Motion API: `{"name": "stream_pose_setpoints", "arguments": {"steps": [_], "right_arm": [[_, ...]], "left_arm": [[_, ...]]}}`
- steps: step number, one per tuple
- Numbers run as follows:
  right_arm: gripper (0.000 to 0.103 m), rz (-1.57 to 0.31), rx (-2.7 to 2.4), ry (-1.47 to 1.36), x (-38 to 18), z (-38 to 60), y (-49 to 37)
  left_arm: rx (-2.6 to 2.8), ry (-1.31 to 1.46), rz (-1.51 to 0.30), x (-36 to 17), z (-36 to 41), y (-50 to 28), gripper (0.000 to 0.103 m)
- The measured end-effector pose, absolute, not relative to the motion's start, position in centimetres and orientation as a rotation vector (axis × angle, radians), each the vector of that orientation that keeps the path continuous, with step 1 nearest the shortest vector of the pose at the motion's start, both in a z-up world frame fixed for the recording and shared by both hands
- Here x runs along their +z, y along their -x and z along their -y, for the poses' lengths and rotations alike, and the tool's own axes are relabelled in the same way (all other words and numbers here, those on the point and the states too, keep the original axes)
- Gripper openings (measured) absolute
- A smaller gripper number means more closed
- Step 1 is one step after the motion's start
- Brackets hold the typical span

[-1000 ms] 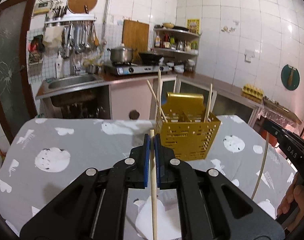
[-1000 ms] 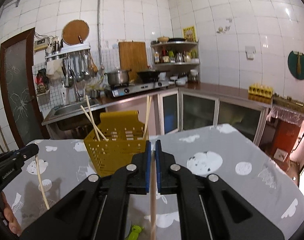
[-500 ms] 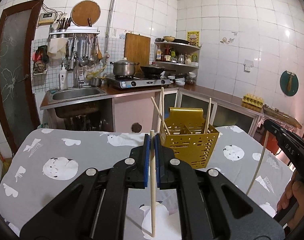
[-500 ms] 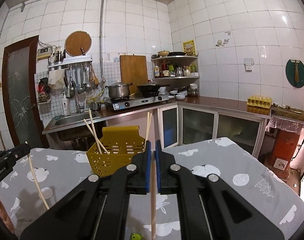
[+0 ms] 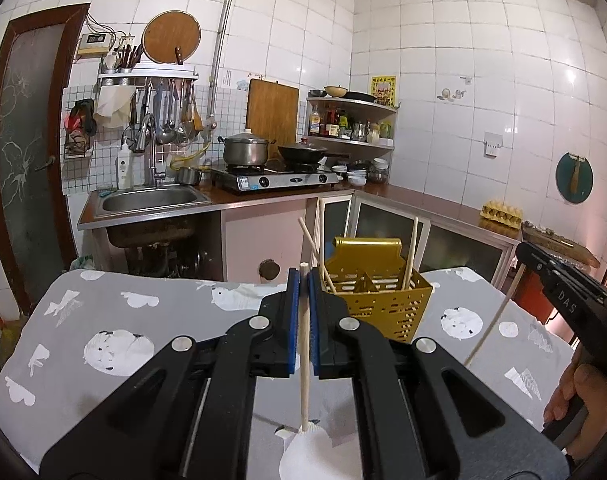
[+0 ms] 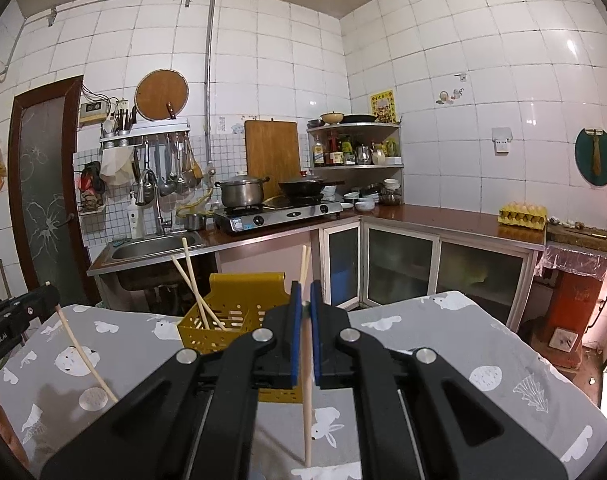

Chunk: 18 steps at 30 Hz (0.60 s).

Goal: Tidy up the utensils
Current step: 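Lower both chopsticks into the yellow holder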

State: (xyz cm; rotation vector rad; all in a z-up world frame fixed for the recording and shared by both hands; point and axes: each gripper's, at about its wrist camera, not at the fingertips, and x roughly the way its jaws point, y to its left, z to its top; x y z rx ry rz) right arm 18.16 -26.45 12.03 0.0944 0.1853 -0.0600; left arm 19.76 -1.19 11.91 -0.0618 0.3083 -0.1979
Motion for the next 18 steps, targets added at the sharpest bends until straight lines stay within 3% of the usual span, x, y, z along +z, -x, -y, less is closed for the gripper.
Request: {"name": "stream_pose_setpoints", "arguments": {"steps": [8,18], "right_arm": [[0.005,-0.154,-0.046,-0.076,14.2,26.0,-19.2],[0.004,-0.076,-0.025,-0.067,21.4,26.0,-22.3]], "left_arm": [[-0.209,0.054,-0.258,14.9,2.1,-20.9,0.003],[-0.226,0.064,-0.168,21.7,4.2,-24.4,0.003]]}}
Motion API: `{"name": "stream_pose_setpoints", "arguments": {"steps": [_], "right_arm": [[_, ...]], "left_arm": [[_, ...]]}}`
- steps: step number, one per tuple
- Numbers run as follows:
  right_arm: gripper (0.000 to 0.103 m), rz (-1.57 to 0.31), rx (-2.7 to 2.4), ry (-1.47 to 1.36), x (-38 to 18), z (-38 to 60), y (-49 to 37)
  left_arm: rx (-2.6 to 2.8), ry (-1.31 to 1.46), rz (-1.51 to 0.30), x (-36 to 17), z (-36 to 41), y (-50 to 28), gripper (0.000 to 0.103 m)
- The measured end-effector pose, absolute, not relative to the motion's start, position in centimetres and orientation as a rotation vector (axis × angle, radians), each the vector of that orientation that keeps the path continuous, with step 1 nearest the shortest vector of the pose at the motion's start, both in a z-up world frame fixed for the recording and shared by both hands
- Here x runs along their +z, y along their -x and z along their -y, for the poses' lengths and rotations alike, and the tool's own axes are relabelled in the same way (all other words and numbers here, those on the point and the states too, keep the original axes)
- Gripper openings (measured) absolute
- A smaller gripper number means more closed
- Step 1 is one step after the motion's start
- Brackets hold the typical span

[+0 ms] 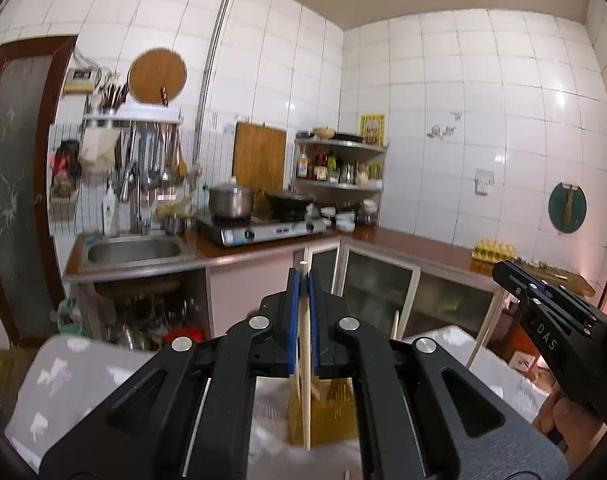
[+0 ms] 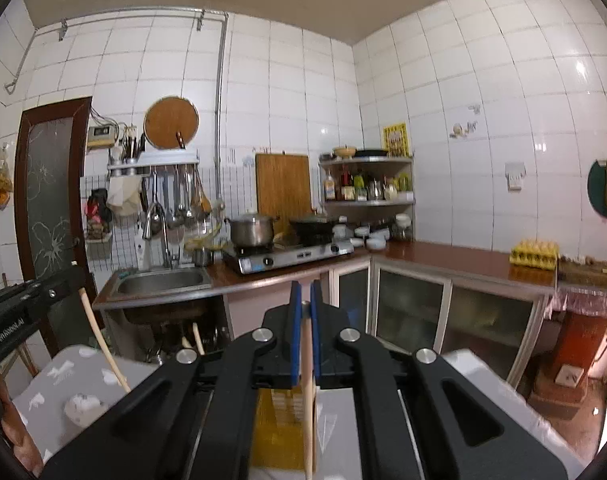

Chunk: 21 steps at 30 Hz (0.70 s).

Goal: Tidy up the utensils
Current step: 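Lower both chopsticks into the yellow holder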

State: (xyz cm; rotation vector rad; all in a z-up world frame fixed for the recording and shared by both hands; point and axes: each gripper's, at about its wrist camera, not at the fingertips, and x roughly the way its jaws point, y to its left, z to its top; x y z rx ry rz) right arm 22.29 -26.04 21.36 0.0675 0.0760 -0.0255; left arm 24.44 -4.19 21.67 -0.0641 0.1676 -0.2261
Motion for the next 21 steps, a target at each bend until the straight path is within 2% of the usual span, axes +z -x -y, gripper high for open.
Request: {"name": "stream_pose_setpoints", "arguments": {"steps": [5,10,14,21], "right_arm": [[0.004,-0.036,-0.018,-0.077,24.5,26.0,-24.8],[0.004,-0.028,-0.001,-0.093,25.4,26.1,-27.9],[0.004,-0.060,0.015,-0.107,23.6,26.1,-30.8],[0.004,-0.197,0.011,-0.119,17.1,27.2,-35.2]], "left_arm": [[-0.223,0.058,-0.126,24.2,5.5,-26.9,0.003],[-0.228,0.050,-0.124,24.0,6.7,-29.8,0.003],[-0.233,0.052,-0.152,22.3,7.6,-32.4,0.003],[-0.230,0.037,-0.286,15.7,8.2,-36.4,0.003]]}}
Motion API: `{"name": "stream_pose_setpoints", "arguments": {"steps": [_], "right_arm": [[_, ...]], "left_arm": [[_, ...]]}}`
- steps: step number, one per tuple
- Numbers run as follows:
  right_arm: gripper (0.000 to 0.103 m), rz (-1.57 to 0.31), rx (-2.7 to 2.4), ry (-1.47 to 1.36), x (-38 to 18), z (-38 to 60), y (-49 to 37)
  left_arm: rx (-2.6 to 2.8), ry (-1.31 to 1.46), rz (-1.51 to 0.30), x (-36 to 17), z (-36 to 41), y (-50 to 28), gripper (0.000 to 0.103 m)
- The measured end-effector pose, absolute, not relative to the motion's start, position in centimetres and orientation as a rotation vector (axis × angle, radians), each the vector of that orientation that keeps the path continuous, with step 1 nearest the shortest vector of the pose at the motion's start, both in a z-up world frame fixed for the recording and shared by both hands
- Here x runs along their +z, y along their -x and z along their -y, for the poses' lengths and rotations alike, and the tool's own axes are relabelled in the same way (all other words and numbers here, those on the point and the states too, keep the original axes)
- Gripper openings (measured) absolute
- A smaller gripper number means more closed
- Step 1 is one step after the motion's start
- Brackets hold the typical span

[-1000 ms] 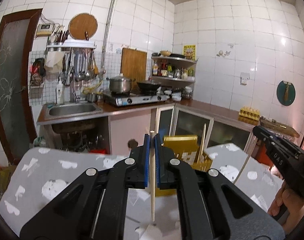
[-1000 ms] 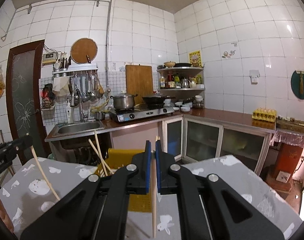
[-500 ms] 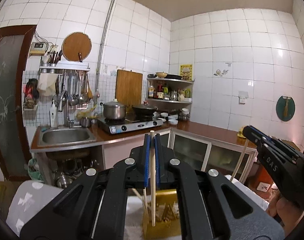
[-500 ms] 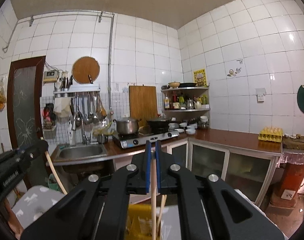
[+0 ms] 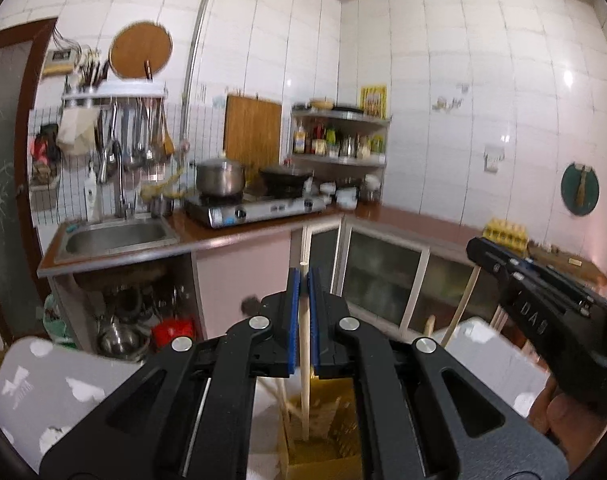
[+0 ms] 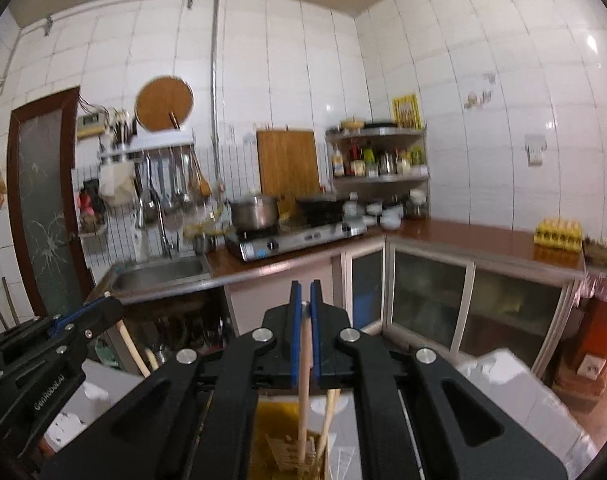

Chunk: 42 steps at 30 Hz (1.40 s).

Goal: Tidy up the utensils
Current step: 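Lower both chopsticks into the yellow holder, then open both tools to release the chopsticks and pull back, then grasp the green frog-handled fork with the right tool while the left tool grasps a chopstick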

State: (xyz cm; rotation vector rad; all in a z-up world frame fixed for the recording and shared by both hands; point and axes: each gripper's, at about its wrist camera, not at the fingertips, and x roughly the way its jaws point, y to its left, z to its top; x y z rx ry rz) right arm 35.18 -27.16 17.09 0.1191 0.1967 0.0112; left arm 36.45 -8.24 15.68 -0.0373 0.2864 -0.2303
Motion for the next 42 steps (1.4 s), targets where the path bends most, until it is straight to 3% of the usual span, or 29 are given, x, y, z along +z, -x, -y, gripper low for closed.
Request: {"name": "stream_pose_setpoints", "arguments": {"steps": [7,8,9,10,11,12,15,18,30,42], "right_arm": [[0.006,-0.338,-0.002,-0.099,13.4,27.8,-37.2],[0.010,-0.353,-0.015,-0.095,13.2,27.9,-37.0],[0.018,-0.363,-0.023,-0.092,13.2,28.1,-36.8],[0.052,-0.372,-0.032,-0.095,13.3,28.4,-36.4],[0.068,-0.370,-0.036,-0.104,13.4,28.7,-35.8],[0.068,-0.366,-0.038,-0.107,13.6,28.9,-35.5],[0.068,-0.377,-0.071,-0.093,14.1,29.3,-33.2],[0.068,-0.402,-0.107,-0.084,13.8,29.4,-31.0],[0.068,-0.577,-0.169,-0.085,5.3,27.8,-23.7],[0.067,-0.761,-0.179,-0.118,-2.9,25.5,-19.4]], "left_arm": [[-0.202,0.034,-0.398,12.1,7.5,-37.8,0.004],[-0.196,0.036,-0.402,12.2,7.2,-37.5,0.007],[-0.190,0.037,-0.401,12.5,7.1,-37.2,0.022],[-0.180,0.040,-0.395,12.9,6.5,-36.6,0.051],[-0.166,0.048,-0.378,13.4,6.0,-35.8,0.066],[-0.145,0.056,-0.349,14.1,5.4,-34.8,0.081],[-0.127,0.045,-0.326,15.6,3.9,-32.6,0.084],[-0.105,0.029,-0.328,16.0,2.7,-30.7,0.097],[-0.043,0.063,-0.476,8.3,-3.0,-26.0,0.098],[-0.087,0.027,-0.624,1.4,-2.5,-24.4,0.098]]}}
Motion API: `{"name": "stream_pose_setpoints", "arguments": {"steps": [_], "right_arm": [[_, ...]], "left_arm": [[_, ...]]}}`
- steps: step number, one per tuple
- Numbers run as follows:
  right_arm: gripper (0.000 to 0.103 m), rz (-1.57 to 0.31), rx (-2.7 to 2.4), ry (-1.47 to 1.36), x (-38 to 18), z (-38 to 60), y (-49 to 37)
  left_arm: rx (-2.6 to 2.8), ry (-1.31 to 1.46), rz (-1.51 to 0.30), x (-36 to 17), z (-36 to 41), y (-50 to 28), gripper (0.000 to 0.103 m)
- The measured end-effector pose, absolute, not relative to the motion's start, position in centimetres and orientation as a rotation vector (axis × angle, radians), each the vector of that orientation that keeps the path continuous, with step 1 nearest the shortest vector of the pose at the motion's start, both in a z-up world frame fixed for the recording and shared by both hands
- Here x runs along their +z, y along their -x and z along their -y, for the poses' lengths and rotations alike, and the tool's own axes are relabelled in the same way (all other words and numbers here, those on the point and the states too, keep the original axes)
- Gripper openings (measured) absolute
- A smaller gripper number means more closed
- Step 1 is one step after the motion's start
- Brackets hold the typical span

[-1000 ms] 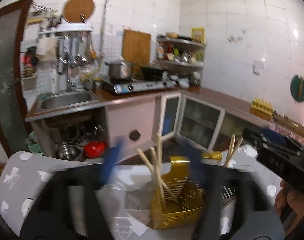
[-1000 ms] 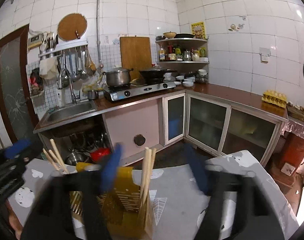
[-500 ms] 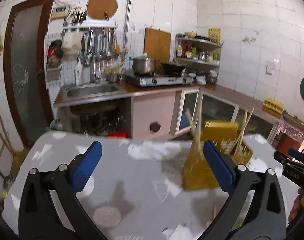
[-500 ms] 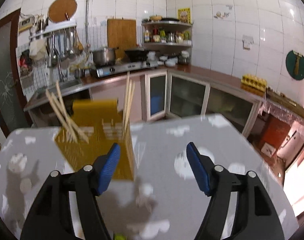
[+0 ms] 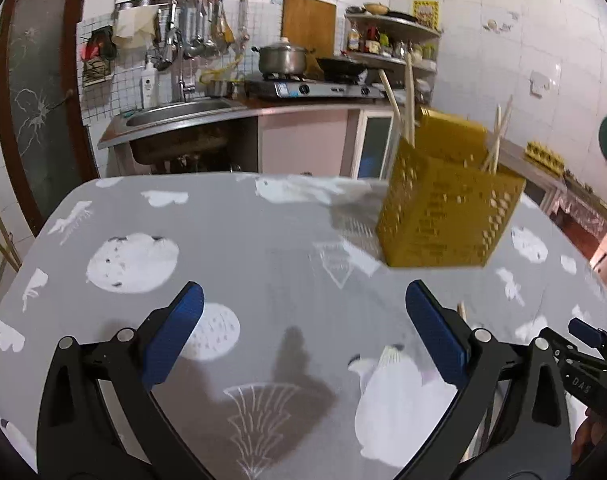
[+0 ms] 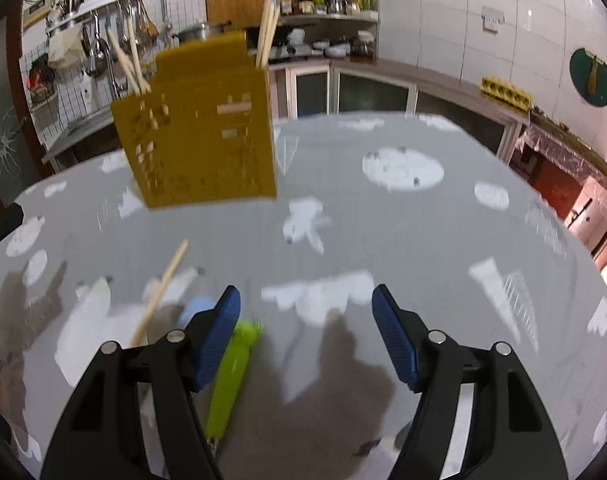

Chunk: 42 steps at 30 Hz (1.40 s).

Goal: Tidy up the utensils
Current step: 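Grasp the green frog-handled fork with the right tool while the left tool grasps a chopstick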

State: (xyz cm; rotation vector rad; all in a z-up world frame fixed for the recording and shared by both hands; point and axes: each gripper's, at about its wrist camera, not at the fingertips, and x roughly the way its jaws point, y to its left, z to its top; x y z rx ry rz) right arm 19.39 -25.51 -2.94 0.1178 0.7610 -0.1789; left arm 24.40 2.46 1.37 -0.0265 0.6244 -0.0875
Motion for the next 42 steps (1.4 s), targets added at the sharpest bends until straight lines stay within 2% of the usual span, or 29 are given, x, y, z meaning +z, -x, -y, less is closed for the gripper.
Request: {"name": "stream_pose_setpoints", "arguments": {"steps": [4,6,8,13,19,35,37,42], "right_arm": [[0.066,-0.787,-0.173,-0.131,-3.5,24.8,-19.1],[0.061,-0.799,-0.171,-0.113,-3.6,24.2,-19.1],[0.050,-0.824,-0.178,-0.113,-3.8,23.8,-19.4],[0.042,-0.864,-0.155,-0.132,-4.6,22.9,-19.7],[0.022,-0.877,-0.121,-0.147,-5.0,22.5,-20.2],[0.021,-0.860,-0.085,-0.148,-4.5,27.9,-23.2],[0.021,-0.859,-0.087,-0.159,-4.5,28.7,-23.5],[0.021,-0.856,-0.087,-0.184,-4.8,29.8,-24.1]], "left_arm": [[-0.094,-0.002,-0.639,0.5,-1.8,-24.1,0.098],[-0.095,-0.002,-0.645,0.1,-1.8,-24.0,0.098],[-0.100,0.007,-0.654,-0.1,-1.7,-24.0,0.098],[-0.109,0.004,-0.664,-0.3,-1.3,-24.1,0.098],[-0.123,-0.001,-0.687,-0.6,-0.2,-24.5,0.098],[-0.224,-0.049,-0.764,-2.3,5.7,-26.1,0.097],[-0.244,-0.070,-0.781,-2.7,6.8,-26.4,0.091],[-0.304,-0.109,-0.845,-3.8,9.9,-27.3,0.085]]}}
